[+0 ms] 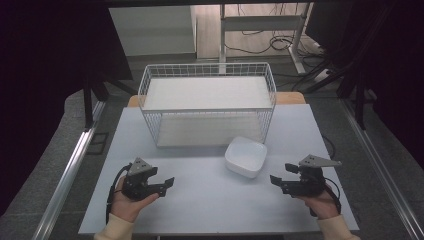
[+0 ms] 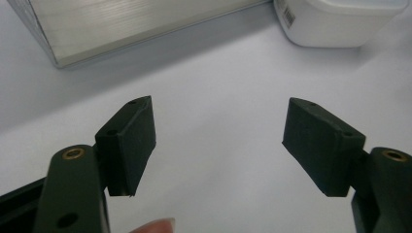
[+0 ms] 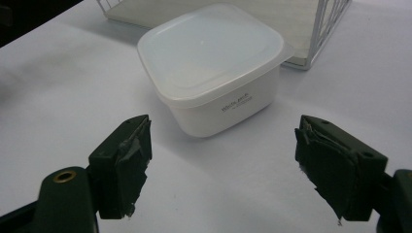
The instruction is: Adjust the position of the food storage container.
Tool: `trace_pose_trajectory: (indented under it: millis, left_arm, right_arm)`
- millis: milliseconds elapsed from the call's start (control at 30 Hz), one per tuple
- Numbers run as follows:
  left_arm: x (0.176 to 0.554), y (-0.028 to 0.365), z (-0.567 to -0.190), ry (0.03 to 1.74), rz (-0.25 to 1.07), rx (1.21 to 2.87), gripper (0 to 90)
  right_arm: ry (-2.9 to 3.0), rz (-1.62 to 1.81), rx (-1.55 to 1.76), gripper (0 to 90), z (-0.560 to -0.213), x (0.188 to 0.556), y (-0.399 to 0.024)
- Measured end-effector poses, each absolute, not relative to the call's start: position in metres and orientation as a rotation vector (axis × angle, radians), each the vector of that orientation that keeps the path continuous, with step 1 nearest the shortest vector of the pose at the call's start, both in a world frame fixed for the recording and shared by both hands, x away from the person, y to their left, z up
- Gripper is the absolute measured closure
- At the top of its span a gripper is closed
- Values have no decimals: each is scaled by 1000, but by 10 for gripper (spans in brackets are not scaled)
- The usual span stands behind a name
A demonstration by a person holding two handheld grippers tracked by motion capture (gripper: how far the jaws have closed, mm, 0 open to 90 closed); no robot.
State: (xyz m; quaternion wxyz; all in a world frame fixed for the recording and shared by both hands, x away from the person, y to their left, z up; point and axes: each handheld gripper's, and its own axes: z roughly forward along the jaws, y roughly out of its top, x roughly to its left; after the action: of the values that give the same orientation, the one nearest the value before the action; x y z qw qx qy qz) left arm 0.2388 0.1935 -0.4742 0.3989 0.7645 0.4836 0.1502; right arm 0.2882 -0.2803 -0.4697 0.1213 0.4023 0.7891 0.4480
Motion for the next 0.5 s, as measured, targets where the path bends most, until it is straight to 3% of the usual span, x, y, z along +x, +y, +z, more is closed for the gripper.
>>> trace_pose_trajectory:
  millis: [500]
  left_arm:
    - [233, 191, -470, 1195, 382, 1938, 246]
  right_arm:
    - [2332, 1256, 1182, 191, -464, 281, -268]
